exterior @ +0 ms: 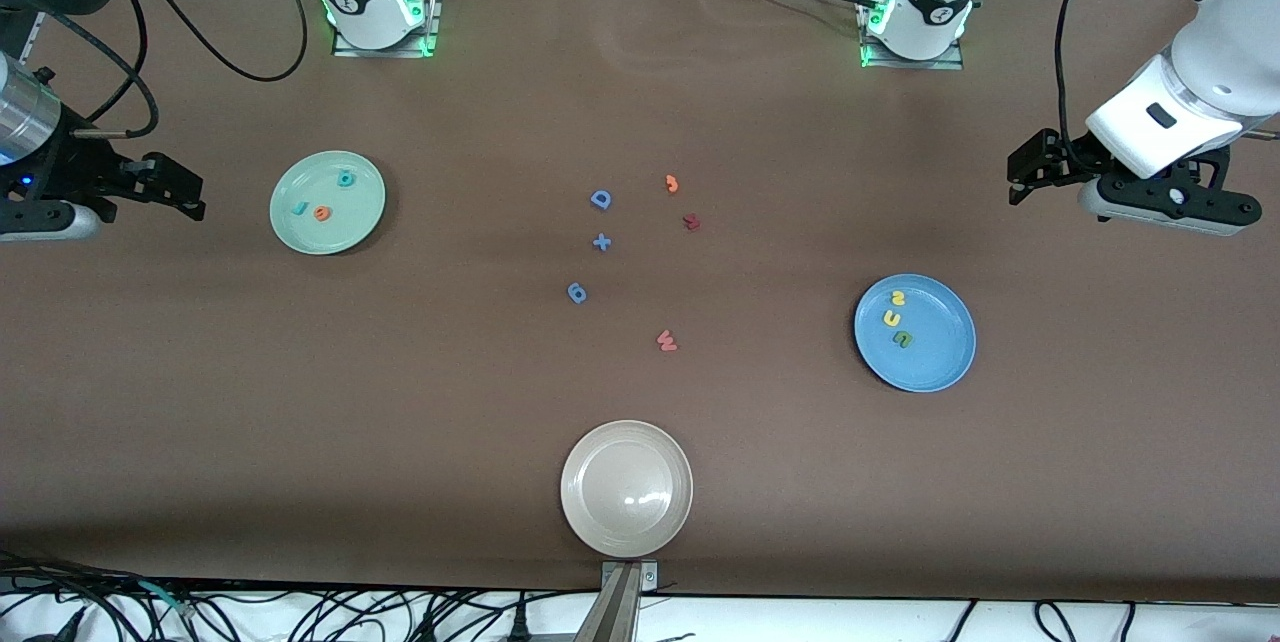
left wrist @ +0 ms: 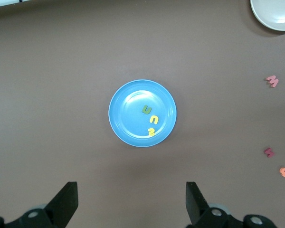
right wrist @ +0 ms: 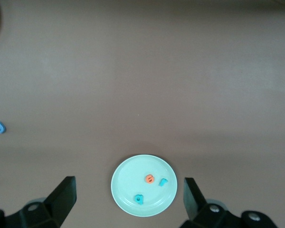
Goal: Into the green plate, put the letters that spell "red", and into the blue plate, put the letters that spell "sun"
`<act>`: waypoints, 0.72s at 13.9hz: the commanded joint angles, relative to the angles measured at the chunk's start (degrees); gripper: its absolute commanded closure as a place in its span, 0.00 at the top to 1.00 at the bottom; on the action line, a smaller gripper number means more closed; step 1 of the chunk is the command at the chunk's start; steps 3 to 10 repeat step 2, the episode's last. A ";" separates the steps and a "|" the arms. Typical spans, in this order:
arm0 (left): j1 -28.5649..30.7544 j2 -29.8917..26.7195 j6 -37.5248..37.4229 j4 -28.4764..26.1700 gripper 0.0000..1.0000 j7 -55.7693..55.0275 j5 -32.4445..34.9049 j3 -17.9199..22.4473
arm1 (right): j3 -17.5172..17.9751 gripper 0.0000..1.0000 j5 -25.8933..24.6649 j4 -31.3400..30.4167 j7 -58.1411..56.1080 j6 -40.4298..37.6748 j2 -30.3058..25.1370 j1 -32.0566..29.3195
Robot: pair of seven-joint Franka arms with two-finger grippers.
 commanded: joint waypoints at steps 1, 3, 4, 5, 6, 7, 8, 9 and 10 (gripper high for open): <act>0.56 -1.20 -0.53 -0.78 1.00 1.44 -1.50 -0.25 | 0.96 1.00 -1.09 0.45 2.35 -0.98 -0.37 -0.74; 0.56 -1.20 -0.53 -0.78 1.00 1.44 -1.50 -0.25 | 1.05 1.00 -0.91 0.45 2.70 -1.42 -0.37 -0.74; 0.56 -1.20 -0.53 -0.78 1.00 1.44 -1.50 -0.25 | 1.05 1.00 -0.91 0.45 2.70 -1.42 -0.37 -0.74; 0.56 -1.20 -0.53 -0.78 1.00 1.44 -1.50 -0.25 | 1.05 1.00 -0.91 0.45 2.70 -1.42 -0.37 -0.74; 0.56 -1.20 -0.53 -0.78 1.00 1.44 -1.50 -0.25 | 1.05 1.00 -0.91 0.45 2.70 -1.42 -0.37 -0.74; 0.56 -1.20 -0.53 -0.78 1.00 1.44 -1.50 -0.25 | 1.05 1.00 -0.91 0.45 2.70 -1.42 -0.37 -0.74; 0.56 -1.20 -0.53 -0.78 1.00 1.44 -1.50 -0.25 | 1.05 1.00 -0.91 0.45 2.70 -1.42 -0.37 -0.74; 0.56 -1.20 -0.53 -0.78 1.00 1.44 -1.50 -0.25 | 1.05 1.00 -0.91 0.45 2.70 -1.42 -0.37 -0.74; 0.56 -1.20 -0.53 -0.78 1.00 1.44 -1.50 -0.25 | 1.05 1.00 -0.91 0.45 2.70 -1.42 -0.37 -0.74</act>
